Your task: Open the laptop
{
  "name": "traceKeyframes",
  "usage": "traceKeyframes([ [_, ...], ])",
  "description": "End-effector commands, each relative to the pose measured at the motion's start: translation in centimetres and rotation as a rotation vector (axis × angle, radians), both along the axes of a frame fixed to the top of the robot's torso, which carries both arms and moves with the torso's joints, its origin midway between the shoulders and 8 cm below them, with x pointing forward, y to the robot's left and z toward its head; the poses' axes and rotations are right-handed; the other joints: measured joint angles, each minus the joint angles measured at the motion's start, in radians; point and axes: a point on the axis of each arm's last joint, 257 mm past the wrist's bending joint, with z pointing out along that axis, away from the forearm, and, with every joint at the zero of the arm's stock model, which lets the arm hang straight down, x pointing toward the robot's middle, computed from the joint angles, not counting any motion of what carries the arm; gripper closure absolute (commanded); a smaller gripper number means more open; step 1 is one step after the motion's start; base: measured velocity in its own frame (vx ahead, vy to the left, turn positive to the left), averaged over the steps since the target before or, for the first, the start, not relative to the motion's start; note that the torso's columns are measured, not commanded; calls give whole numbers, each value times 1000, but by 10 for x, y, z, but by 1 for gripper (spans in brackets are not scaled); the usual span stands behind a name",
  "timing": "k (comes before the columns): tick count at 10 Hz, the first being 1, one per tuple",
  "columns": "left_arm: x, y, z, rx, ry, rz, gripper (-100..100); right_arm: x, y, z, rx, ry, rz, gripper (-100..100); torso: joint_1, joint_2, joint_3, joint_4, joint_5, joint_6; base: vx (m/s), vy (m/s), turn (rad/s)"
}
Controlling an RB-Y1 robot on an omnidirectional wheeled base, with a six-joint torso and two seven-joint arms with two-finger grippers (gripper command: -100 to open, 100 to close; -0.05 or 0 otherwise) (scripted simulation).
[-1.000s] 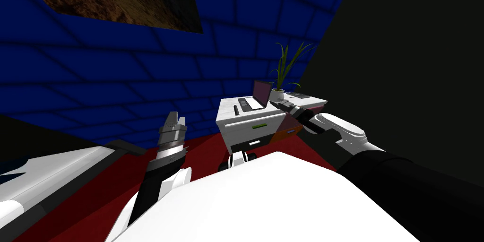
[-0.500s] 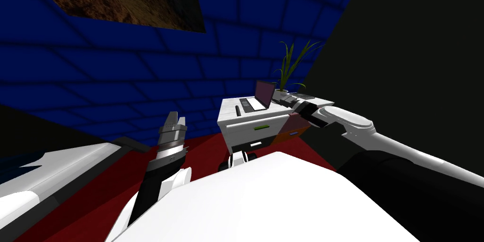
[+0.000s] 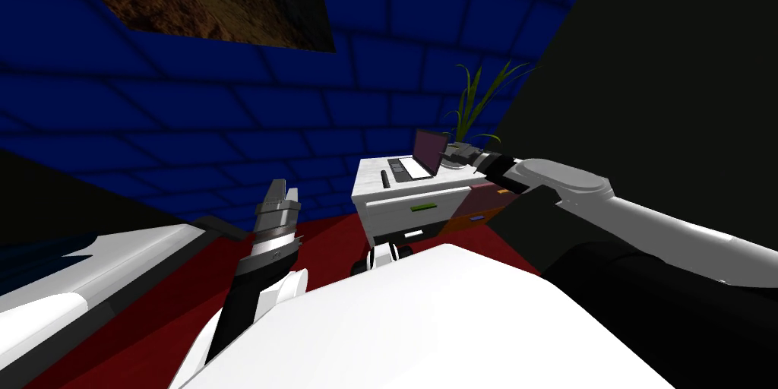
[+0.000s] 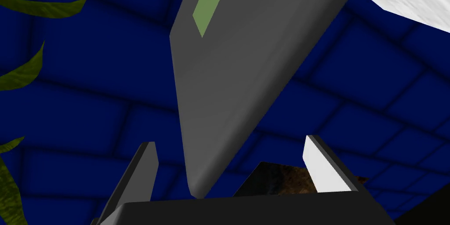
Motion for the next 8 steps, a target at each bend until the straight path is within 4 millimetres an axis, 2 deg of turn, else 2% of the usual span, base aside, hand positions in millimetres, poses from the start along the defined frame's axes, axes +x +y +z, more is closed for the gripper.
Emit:
traceKeyframes([
  [1, 0, 0, 0, 0, 0, 0, 0, 2, -1, 7, -31, -8, -7, -100, 0, 0, 0, 0, 0, 0, 9, -2, 10],
  [2, 0, 0, 0, 0, 0, 0, 0, 4, -2, 16, -34, -10, -6, -100, 0, 1, 1, 0, 0, 0, 97, 37, -17],
  [3, 0, 0, 0, 0, 0, 0, 0, 4, -1, 12, -35, -10, -7, -100, 2, -4, -2, -1, 1, 0, 61, 24, -6],
  [4, 0, 0, 0, 0, 0, 0, 0, 4, -1, 13, -34, -10, -7, 100, 1, -2, -1, -1, 0, 0, 8, 4, 2],
  [8, 0, 0, 0, 0, 0, 0, 0, 4, 19, 10, -233, -8, 16, 100, 5, 0, 1, -2, 0, -3, 25, 67, -77],
])
